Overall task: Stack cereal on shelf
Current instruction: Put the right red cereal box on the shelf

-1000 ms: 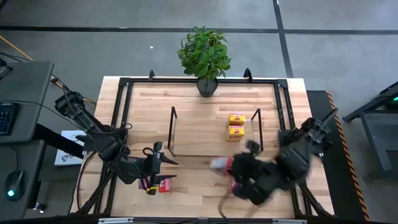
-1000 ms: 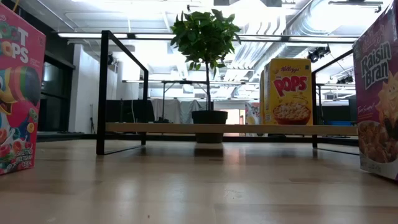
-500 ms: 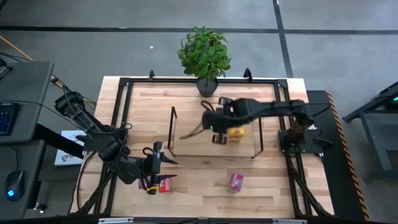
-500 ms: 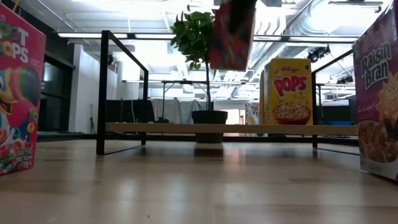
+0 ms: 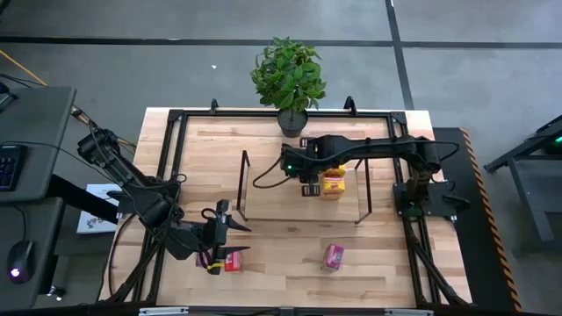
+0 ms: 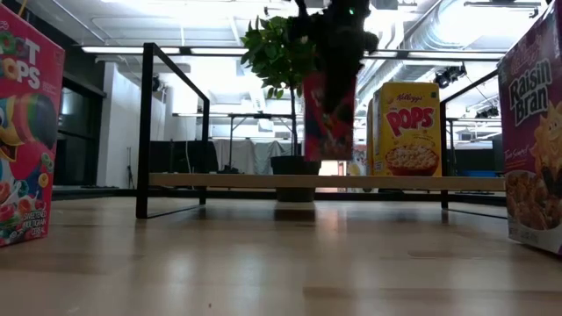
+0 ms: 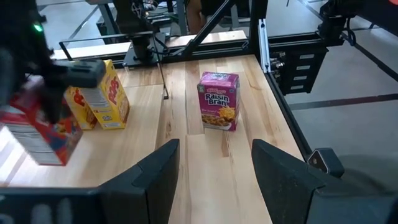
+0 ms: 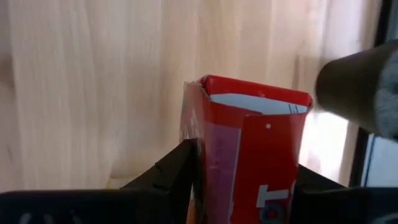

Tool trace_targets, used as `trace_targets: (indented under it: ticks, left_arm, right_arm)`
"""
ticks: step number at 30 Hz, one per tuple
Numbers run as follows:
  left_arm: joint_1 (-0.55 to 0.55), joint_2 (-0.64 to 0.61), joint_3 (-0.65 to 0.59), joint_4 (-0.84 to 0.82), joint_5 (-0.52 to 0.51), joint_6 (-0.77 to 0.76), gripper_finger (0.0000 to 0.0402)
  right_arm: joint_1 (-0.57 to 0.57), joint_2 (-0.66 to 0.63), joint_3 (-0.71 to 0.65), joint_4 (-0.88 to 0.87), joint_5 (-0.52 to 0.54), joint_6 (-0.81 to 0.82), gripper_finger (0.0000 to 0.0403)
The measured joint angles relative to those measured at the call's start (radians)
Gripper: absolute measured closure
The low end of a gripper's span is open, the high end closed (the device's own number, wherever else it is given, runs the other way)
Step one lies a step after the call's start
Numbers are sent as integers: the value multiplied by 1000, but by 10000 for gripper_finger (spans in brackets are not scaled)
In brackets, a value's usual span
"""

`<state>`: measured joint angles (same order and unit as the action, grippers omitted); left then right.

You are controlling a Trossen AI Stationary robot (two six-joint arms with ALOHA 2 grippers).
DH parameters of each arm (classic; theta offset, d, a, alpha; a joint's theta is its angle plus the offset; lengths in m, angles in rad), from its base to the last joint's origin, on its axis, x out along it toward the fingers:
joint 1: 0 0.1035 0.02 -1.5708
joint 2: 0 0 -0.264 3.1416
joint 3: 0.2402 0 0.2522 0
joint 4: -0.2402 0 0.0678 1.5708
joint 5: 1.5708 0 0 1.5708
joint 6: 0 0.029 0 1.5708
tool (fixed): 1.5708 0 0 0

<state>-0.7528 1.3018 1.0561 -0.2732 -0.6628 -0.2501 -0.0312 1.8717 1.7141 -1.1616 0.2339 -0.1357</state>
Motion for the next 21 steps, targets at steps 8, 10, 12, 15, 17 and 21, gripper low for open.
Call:
trace_targets:
  ticks: [8, 10, 12, 15, 17, 21]
  left_arm:
    - [0, 0, 0, 0, 0, 0, 209]
    - [0, 0, 0, -1, 0, 0, 209]
    - [0, 0, 0, 0, 0, 1, 209]
    - [0, 0, 0, 0, 0, 1, 209]
    - [0, 0, 0, 0, 0, 1, 209]
    - [0, 0, 0, -1, 0, 1, 209]
  right_arm:
    - [-4, 0, -91, 42, -3, -3, 269]
    - [-4, -1, -94, 61, -7, -1, 269]
    - [-4, -1, -94, 87, -7, -3, 269]
    - [-4, -1, -94, 102, -6, -3, 269]
    - [-4, -1, -94, 105, -5, -3, 269]
    - [-4, -1, -94, 103, -3, 1, 269]
